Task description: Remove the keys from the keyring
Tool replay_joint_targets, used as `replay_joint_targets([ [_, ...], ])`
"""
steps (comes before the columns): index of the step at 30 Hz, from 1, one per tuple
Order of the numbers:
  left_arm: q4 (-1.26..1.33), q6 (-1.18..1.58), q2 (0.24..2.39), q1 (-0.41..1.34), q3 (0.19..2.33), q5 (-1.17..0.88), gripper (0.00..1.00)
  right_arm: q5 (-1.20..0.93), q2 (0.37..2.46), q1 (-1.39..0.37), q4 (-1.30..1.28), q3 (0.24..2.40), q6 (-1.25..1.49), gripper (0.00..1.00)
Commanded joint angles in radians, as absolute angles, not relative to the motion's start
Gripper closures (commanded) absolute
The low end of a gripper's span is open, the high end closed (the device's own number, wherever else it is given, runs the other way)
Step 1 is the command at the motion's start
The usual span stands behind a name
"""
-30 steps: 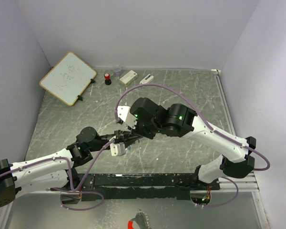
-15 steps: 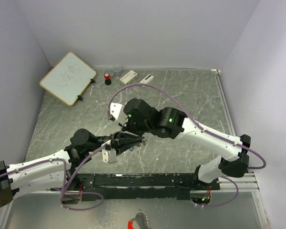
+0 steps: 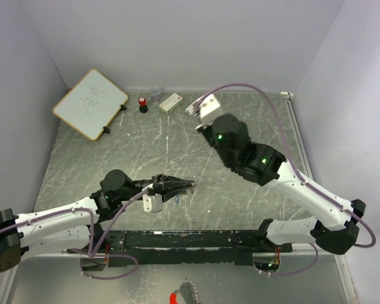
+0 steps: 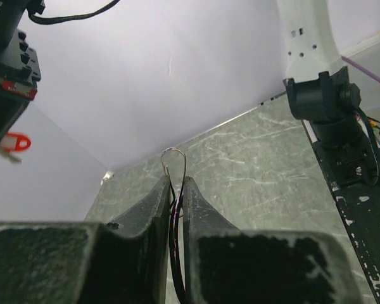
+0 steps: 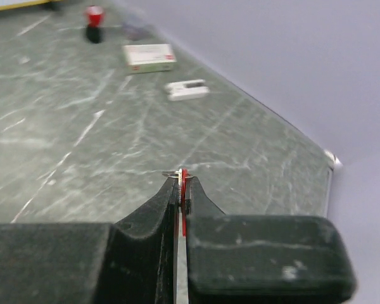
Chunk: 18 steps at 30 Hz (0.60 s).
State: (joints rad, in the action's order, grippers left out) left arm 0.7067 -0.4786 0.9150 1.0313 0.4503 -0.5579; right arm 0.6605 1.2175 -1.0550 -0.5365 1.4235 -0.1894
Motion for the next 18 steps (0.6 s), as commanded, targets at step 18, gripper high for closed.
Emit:
replay_joint_targets([
  [18,0.859,-0.237,1.215,0.853,0.566,-0.132,0.93,0.234,1.486,-0.459,-0.073,1.034,0.211,1.00],
])
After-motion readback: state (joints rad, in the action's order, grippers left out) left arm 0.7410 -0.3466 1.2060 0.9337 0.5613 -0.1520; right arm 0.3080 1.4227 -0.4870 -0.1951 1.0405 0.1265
